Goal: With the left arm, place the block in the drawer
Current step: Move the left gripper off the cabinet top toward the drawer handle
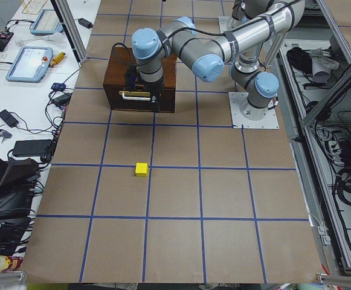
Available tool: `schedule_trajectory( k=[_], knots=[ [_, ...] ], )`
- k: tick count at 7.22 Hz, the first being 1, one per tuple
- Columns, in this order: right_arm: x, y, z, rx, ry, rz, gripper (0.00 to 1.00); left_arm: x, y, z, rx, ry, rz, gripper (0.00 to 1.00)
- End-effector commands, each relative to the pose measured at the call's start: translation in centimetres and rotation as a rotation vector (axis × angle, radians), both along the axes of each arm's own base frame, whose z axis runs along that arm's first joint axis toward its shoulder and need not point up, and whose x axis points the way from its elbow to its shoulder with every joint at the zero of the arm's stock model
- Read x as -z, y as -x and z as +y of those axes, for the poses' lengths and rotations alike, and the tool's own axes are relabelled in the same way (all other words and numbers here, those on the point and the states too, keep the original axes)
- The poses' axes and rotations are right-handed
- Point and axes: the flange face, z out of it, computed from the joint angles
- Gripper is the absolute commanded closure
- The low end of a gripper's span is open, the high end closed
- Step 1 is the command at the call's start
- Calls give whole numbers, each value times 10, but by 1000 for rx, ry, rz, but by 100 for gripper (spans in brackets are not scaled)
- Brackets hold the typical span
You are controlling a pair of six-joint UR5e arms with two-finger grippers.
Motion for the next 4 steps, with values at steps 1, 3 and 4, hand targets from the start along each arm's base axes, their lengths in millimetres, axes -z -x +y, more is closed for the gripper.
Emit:
schedule_trajectory(
  k=[1,3,4],
  knots=[
    [0,0,0,0,0,0,0,68,-15,-35,-6,-5,103,0],
    [0,0,0,0,0,0,0,107,-24,-54,5,-11,130,0],
    [0,0,0,1,0,0,0,122,-15,-63,5,7,199,0]
  ],
)
